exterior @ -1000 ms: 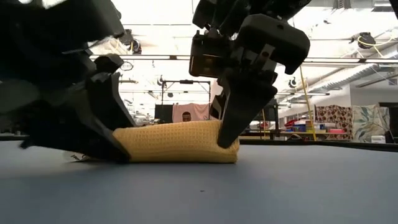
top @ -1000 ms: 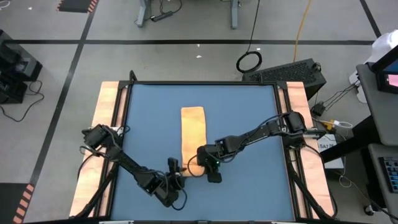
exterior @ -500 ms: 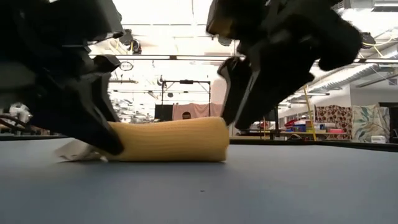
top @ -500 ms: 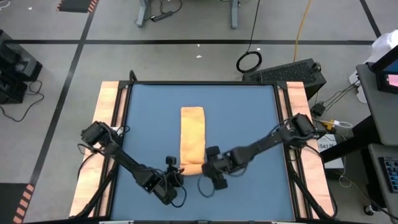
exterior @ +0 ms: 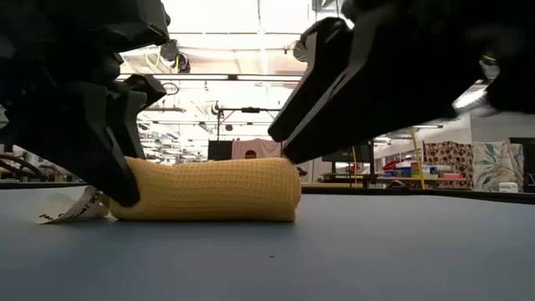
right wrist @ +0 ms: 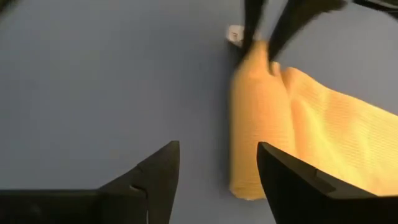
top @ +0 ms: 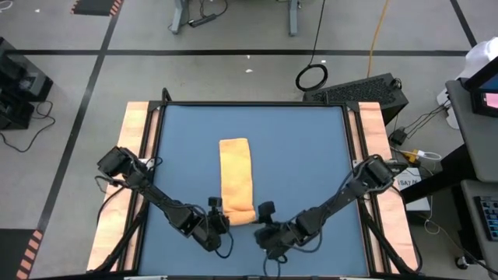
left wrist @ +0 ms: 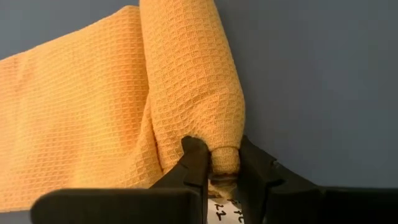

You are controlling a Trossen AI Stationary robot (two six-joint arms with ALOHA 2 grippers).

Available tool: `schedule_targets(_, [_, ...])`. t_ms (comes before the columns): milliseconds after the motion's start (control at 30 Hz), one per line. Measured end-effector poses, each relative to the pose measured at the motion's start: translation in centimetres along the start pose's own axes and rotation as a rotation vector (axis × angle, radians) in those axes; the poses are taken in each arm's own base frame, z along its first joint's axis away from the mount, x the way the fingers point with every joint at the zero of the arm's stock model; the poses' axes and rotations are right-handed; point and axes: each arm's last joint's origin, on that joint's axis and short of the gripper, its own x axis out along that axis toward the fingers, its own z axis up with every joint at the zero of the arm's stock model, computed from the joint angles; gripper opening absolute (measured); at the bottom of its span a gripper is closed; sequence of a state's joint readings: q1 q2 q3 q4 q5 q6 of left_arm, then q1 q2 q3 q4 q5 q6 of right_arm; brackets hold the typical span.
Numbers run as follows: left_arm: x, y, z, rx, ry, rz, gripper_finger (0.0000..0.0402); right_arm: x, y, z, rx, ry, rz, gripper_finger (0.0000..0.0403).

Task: Roll towel into tight, uniform cylinder
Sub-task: Roll the orange microfiber cloth

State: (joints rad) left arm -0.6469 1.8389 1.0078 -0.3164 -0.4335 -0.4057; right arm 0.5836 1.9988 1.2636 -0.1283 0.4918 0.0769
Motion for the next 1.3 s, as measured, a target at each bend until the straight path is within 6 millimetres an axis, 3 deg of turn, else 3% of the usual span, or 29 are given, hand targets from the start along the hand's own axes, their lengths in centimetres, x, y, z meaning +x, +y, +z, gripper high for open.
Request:
schedule_targets(133, [0.1, 0.1, 0.1, -0.005, 0.007, -0.016, 0.0052, 1.0, 0.2, -0.8, 0.014, 0.018, -0.115, 0.0204])
schedule_targets(533, [0.1, 0.1, 0.1, -0.014, 0.011, -0.024, 0.0054, 3.1, -0.9, -1.8, 0.019, 0.075, -0.137, 0.0204])
schedule_targets(833, [0.0, 0.1, 0.0, -0.039, -0.001, 0.024, 0.0058, 5.0, -3.8, -2.3, 0.185, 0.137, 0.001, 0.0180])
schedule_targets(967, [0.0, 0.6, -0.5, -0.093, 0.018, 0.121, 0.0093, 5.4, -4.9, -2.4, 0.285, 0.165, 0.067, 0.0130])
schedule_targets(1133, [-0.2, 0.6, -1.0, -0.115, 0.021, 0.196, 0.0175, 6.1, -6.4, -2.6, 0.392, 0.200, 0.164, 0.0065])
schedule_targets(1300, [-1.4, 0.0, -1.2, -0.061, 0.026, 0.223, 0.0235, 6.7, -8.2, -2.8, 0.477, 0.229, 0.271, 0.0045])
